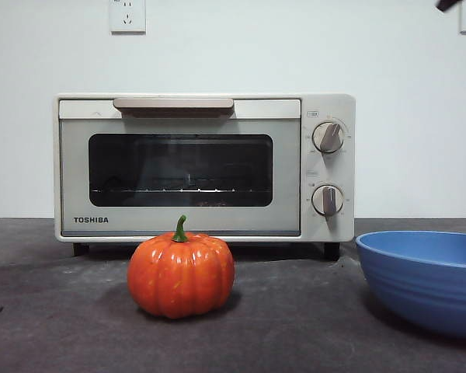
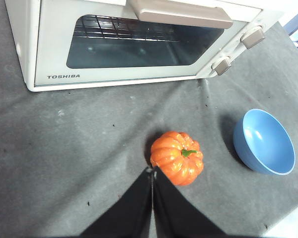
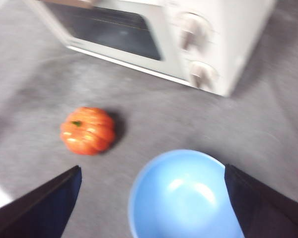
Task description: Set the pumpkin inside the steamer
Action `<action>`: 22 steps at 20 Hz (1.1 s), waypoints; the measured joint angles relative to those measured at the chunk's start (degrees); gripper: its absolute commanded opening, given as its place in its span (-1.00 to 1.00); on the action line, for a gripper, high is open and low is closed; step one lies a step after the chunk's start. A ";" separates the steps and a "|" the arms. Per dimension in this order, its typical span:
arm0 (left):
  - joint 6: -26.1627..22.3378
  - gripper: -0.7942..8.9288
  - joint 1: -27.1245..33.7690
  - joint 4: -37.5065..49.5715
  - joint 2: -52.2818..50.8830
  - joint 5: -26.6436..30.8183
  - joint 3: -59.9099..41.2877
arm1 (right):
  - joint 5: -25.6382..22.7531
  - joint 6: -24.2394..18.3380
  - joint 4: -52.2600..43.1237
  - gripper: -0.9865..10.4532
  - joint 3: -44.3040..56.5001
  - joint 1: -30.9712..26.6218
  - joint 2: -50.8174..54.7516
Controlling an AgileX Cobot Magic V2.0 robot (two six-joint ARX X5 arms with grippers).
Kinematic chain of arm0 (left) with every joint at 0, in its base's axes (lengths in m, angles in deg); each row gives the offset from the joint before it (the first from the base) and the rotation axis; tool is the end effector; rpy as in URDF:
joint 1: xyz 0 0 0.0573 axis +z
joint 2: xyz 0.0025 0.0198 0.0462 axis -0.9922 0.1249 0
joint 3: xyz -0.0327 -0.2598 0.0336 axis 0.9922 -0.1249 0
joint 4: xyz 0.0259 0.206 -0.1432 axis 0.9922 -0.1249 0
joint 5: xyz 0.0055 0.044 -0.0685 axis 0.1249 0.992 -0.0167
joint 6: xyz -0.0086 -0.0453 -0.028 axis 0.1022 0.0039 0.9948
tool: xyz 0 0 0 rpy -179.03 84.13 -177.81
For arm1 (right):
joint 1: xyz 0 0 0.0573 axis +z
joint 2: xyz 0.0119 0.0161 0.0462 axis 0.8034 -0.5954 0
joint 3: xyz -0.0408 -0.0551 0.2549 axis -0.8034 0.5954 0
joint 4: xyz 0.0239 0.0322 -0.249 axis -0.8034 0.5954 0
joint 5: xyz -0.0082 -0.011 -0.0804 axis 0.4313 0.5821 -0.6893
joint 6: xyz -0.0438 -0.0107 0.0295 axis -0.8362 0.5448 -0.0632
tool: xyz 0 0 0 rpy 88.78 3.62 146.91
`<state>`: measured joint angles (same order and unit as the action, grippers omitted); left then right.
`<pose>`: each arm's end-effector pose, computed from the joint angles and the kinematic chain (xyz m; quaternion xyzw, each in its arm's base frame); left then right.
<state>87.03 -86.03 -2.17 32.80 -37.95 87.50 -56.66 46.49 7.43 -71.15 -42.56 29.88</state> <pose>0.1260 -0.0224 0.3029 -0.1251 0.3320 -0.2713 0.8947 0.1366 0.0403 0.3175 0.0641 0.3421 0.3108 0.8844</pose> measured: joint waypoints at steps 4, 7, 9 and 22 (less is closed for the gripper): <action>0.00 -0.81 0.00 0.00 0.00 0.00 0.00 | -0.11 0.61 -1.14 -0.02 -5.16 6.64 -4.83; 0.00 -0.81 0.00 0.00 0.00 0.00 0.00 | -1.81 1.09 -3.02 -0.02 -9.64 12.83 -10.58; 0.00 -0.81 0.00 0.00 0.00 0.00 0.00 | -3.67 1.53 -4.57 -0.02 -12.00 17.77 -14.82; 0.00 -0.81 0.00 0.02 0.00 0.00 0.00 | -13.75 1.77 -19.15 -0.02 -14.05 34.84 -41.72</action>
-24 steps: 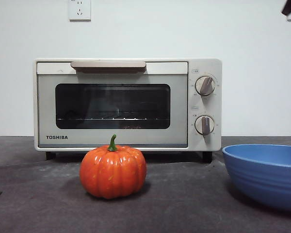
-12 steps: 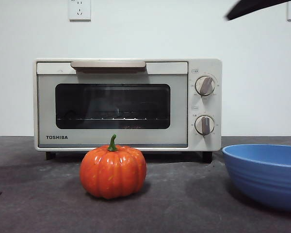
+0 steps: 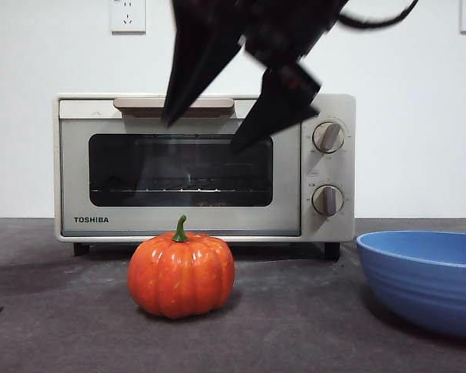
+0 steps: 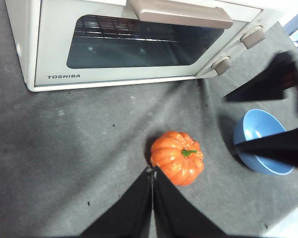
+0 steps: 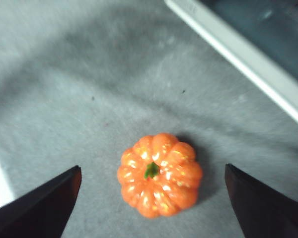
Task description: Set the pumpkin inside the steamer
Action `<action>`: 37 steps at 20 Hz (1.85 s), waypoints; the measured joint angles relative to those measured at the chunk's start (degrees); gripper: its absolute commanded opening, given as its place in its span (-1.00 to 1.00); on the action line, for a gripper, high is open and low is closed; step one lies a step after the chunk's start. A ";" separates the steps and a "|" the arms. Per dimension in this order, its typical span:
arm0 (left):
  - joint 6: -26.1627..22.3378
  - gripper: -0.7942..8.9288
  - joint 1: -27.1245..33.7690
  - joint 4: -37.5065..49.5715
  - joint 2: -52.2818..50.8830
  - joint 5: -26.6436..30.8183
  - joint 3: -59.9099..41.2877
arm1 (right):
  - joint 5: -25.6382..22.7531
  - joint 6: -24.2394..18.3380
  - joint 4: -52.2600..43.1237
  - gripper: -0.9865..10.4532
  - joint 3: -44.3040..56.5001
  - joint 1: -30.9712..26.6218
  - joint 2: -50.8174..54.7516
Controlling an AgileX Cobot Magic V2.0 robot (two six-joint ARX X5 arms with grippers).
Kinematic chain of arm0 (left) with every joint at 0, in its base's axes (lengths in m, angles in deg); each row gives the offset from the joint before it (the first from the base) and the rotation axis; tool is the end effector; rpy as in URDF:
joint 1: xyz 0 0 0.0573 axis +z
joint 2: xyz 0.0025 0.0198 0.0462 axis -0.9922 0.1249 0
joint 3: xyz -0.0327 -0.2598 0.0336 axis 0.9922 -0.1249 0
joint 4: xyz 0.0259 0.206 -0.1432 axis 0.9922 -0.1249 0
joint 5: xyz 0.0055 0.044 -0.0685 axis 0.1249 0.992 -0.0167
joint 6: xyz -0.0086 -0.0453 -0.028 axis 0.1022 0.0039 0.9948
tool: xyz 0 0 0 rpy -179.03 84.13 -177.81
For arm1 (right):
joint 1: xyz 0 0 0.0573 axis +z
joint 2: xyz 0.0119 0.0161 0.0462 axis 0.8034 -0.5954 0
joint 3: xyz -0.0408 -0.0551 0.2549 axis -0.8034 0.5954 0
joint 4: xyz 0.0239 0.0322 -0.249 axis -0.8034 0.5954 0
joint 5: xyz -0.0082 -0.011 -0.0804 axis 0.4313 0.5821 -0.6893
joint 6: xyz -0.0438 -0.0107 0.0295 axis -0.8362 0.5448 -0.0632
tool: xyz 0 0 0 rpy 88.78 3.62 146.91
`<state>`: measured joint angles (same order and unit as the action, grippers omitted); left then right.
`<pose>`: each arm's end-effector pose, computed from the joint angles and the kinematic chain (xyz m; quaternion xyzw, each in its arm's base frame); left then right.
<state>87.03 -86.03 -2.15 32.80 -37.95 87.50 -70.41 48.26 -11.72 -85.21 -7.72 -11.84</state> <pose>0.1261 -0.0224 0.3030 -0.1251 0.3318 -0.2713 0.8948 0.2172 0.2333 0.2626 -0.0871 0.4087 0.4464 0.7913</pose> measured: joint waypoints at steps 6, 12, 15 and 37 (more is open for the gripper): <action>0.00 -0.81 0.02 0.00 0.00 0.00 0.00 | -2.80 0.09 -3.72 -0.02 0.00 2.27 -6.38; 0.00 -0.81 0.02 0.00 0.00 0.00 0.00 | -4.17 0.11 -4.50 0.03 0.00 3.08 -10.29; 0.00 -0.81 0.00 0.00 0.00 0.00 0.00 | -5.05 0.13 -5.29 0.03 0.00 3.32 -12.28; 0.00 -0.81 0.00 0.15 0.00 0.00 0.00 | -5.84 1.60 -6.71 -0.21 -0.50 3.76 -17.07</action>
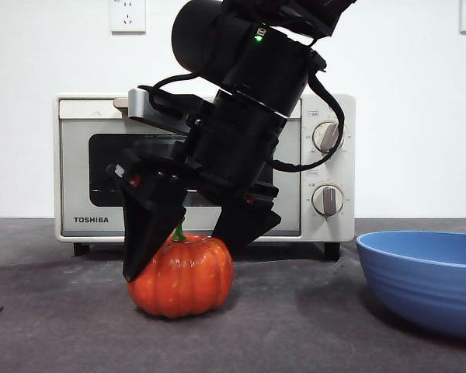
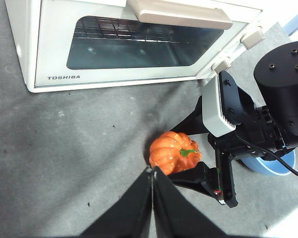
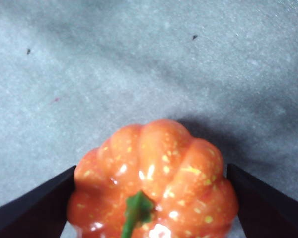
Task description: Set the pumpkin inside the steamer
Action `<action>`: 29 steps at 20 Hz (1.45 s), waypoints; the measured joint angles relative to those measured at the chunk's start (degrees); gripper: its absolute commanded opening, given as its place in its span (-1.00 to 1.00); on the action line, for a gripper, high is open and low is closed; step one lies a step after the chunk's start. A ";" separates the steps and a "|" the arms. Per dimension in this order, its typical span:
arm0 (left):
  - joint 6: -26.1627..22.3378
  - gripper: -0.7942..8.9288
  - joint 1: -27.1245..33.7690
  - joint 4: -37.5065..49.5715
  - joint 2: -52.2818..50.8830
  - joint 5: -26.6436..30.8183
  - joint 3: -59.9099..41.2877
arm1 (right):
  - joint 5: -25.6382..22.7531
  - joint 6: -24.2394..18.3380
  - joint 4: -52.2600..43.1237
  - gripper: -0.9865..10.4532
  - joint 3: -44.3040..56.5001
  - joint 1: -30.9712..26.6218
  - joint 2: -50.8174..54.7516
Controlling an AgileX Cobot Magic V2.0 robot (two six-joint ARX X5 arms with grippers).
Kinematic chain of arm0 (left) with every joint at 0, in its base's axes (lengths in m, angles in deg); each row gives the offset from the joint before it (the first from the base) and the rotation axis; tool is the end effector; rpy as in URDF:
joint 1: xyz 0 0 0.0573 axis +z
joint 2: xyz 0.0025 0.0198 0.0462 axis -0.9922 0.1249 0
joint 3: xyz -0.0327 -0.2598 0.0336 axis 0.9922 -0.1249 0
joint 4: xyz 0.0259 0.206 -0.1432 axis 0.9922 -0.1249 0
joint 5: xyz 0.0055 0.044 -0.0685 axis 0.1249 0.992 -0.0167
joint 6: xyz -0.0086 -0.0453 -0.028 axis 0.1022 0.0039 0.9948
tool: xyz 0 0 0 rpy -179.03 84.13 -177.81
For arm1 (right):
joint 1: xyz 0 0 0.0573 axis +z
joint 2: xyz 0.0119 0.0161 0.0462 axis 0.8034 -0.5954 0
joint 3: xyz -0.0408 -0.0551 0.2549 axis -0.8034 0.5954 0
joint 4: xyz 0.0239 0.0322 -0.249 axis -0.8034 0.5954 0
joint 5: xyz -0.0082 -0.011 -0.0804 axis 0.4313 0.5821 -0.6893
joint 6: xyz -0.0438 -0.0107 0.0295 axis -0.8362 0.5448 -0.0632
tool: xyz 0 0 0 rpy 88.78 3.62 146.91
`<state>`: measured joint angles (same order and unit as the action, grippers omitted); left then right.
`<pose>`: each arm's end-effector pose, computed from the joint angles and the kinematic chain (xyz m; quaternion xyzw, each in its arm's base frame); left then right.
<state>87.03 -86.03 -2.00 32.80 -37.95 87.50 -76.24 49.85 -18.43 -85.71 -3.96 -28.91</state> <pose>0.1262 -0.0225 0.3031 -0.1248 0.3306 -0.2715 0.8952 0.2331 0.2797 0.1750 -0.1366 0.4748 0.4049 0.7694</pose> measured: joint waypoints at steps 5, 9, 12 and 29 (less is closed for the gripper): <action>0.00 -0.81 0.00 0.04 0.00 0.00 0.00 | -3.04 0.11 3.17 -0.21 -0.20 -0.02 4.81; 0.00 -0.81 0.02 0.04 0.00 0.00 0.00 | -6.93 0.26 8.04 -0.21 -0.92 -0.52 15.65; 0.00 -0.81 0.02 0.07 0.00 0.00 0.00 | -10.12 0.24 15.30 -0.22 -0.92 -2.16 23.28; 0.00 -0.81 0.02 0.15 0.00 0.00 0.00 | -9.18 3.61 9.40 -0.22 27.78 -16.98 41.92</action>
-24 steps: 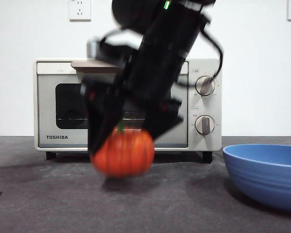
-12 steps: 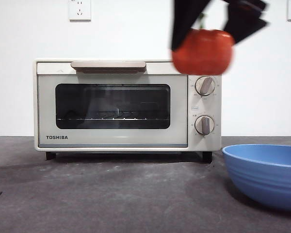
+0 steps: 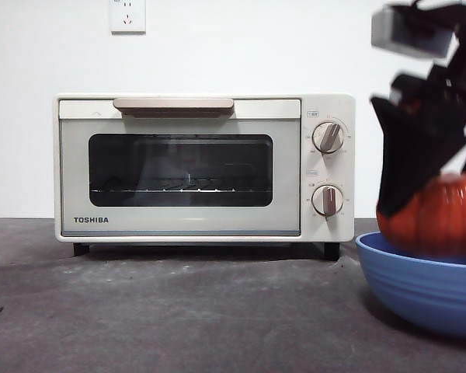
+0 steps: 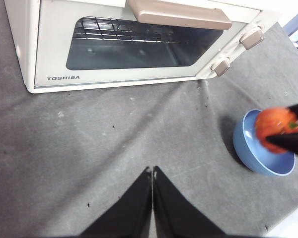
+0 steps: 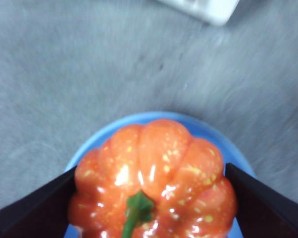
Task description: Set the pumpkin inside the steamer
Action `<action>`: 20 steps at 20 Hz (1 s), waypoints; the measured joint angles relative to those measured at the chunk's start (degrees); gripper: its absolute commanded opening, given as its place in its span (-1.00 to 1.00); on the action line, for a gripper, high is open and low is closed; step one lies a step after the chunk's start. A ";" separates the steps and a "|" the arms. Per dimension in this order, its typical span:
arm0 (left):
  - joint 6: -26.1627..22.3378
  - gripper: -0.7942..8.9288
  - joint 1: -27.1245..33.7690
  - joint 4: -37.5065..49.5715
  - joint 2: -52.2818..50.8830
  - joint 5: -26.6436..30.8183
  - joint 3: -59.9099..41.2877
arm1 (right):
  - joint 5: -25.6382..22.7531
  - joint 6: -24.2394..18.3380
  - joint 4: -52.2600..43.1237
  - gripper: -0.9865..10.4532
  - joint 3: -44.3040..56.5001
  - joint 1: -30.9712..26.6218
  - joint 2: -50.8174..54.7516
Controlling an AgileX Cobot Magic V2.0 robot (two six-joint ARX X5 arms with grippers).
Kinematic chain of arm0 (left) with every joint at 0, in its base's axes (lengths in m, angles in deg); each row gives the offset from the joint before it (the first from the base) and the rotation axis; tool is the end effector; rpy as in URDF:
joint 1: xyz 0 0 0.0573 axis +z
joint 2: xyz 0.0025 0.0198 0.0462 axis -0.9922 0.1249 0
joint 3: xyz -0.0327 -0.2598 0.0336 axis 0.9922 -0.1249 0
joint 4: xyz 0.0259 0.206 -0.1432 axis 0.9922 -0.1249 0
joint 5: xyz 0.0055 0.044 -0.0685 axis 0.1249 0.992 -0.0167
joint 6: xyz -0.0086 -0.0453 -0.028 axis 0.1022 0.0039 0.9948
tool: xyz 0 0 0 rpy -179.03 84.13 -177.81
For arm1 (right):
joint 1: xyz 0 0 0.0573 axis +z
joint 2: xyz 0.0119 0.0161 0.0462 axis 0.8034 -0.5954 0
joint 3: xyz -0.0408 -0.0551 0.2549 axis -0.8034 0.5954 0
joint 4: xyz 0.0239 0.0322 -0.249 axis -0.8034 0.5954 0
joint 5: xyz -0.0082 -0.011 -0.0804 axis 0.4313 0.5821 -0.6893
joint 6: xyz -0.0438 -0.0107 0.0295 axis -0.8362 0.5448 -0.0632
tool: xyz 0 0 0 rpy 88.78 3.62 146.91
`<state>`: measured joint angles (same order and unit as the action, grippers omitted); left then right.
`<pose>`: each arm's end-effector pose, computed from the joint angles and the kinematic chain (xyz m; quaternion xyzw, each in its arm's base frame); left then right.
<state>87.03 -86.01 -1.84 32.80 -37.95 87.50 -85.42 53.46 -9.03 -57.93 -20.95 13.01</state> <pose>0.1264 -0.0224 0.3033 -0.1245 0.3293 -0.2715 0.8957 0.1702 0.1082 0.2152 -0.0635 0.4496 0.2137 0.8650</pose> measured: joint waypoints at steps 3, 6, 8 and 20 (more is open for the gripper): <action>0.00 -0.81 -0.02 0.02 0.00 -0.02 0.00 | 0.07 2.10 -4.09 -0.22 3.96 0.00 -0.48; 0.00 -0.81 -0.02 0.02 0.00 -0.02 0.00 | 0.07 3.30 -5.40 -0.16 4.70 0.00 -3.21; 0.00 -0.81 -0.02 0.02 0.00 -0.02 0.00 | 0.07 3.61 -5.99 -0.06 4.72 0.00 -5.38; 0.02 -0.81 -0.15 0.24 0.00 0.00 0.00 | -1.27 4.00 -3.39 0.09 4.07 0.00 -0.15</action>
<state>87.06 -86.16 -1.60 32.80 -37.95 87.50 -86.69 57.46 -12.42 -53.87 -20.95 12.85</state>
